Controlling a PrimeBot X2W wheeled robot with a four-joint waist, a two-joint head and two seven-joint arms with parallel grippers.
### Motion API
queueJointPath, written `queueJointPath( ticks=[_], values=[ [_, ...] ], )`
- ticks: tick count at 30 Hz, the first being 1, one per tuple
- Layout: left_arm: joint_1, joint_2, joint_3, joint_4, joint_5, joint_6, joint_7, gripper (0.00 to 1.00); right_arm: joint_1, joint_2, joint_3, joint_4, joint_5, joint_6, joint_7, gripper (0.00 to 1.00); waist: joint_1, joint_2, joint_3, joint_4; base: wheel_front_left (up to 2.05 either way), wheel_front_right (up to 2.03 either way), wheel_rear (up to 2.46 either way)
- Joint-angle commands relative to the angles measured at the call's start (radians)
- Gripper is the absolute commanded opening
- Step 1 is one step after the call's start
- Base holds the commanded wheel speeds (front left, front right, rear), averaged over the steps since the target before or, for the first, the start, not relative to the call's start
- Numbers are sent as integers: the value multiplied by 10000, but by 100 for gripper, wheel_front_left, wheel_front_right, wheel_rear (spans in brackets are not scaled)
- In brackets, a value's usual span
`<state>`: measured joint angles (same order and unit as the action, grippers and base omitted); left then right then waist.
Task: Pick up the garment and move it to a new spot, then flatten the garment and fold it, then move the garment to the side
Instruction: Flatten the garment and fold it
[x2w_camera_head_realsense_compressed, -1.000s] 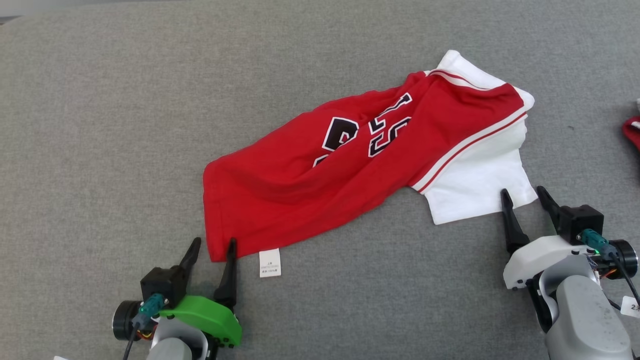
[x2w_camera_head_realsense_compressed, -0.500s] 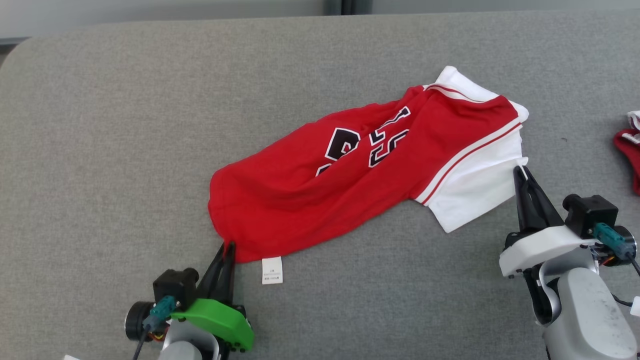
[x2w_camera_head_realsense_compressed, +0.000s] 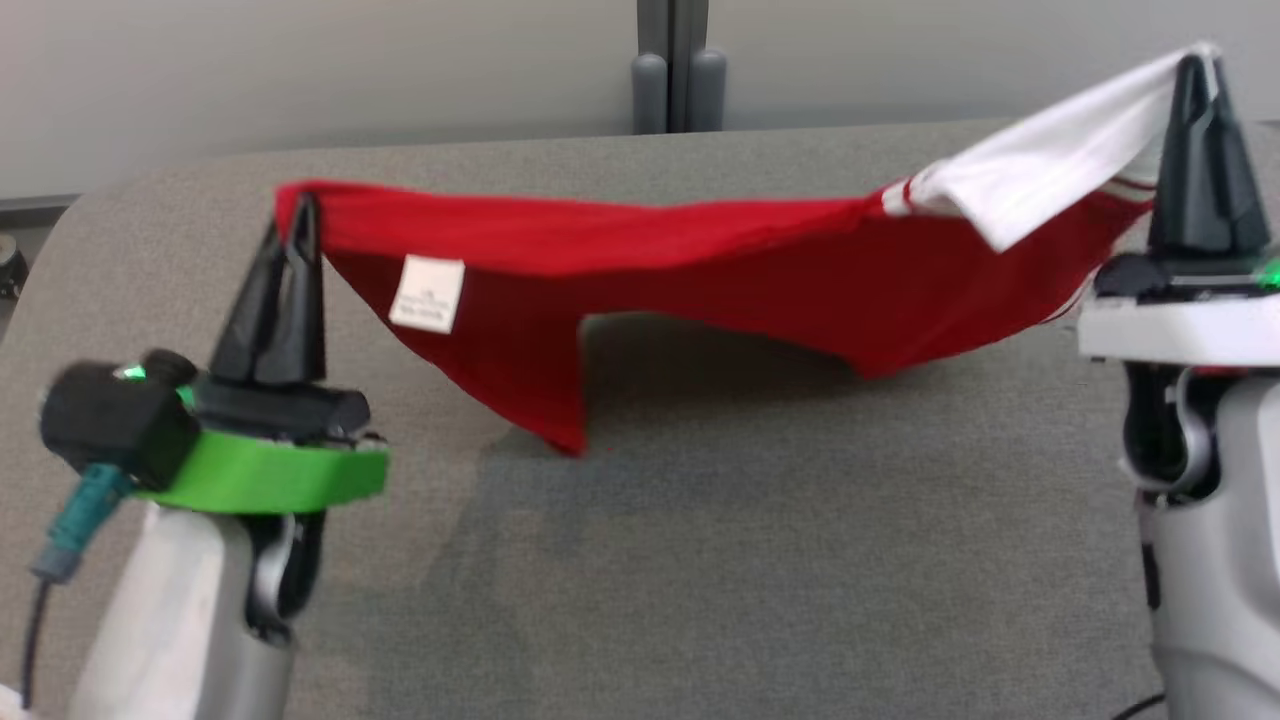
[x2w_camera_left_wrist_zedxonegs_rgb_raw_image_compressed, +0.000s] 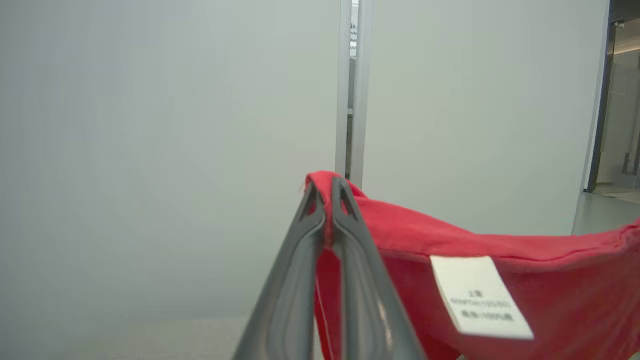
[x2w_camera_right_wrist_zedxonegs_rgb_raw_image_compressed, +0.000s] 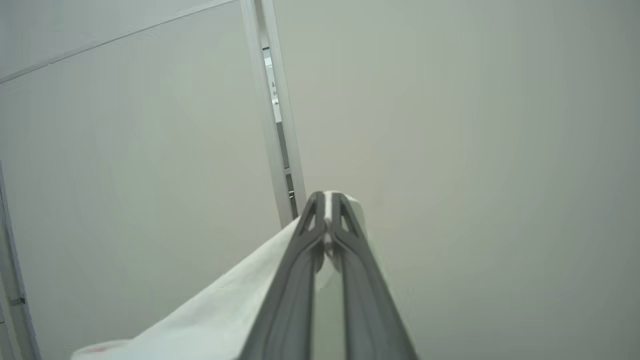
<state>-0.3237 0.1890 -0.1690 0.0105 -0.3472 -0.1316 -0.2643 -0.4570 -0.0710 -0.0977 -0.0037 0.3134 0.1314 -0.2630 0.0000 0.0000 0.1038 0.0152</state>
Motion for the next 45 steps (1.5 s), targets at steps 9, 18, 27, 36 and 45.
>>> queueJointPath(
  ticks=[9,18,27,36,45],
  values=[
    [-3837,2108,-98,95,-759,27,625,0,-3462,-2160,755,-271,-483,-16,395,0,0,0,418,-221,0,0,0],
    [-5766,2308,-481,1863,-1384,28,781,0,-6457,-2832,1417,1822,-1029,-17,672,0,0,0,2134,-296,0,0,0],
    [-8160,2091,-239,4128,-1316,82,162,0,-9368,-2186,1130,3898,-2375,-18,88,0,0,0,3543,-473,0,0,0],
    [-7393,1768,444,4814,-1062,49,-2,0,-8398,-1697,388,3886,-2489,-23,-25,0,0,0,3675,-575,0,0,0],
    [-3027,307,1577,5150,-1119,40,-10,0,-2779,-675,-326,2391,-1246,-30,-32,0,0,0,3125,-849,0,0,0]
  ],
)
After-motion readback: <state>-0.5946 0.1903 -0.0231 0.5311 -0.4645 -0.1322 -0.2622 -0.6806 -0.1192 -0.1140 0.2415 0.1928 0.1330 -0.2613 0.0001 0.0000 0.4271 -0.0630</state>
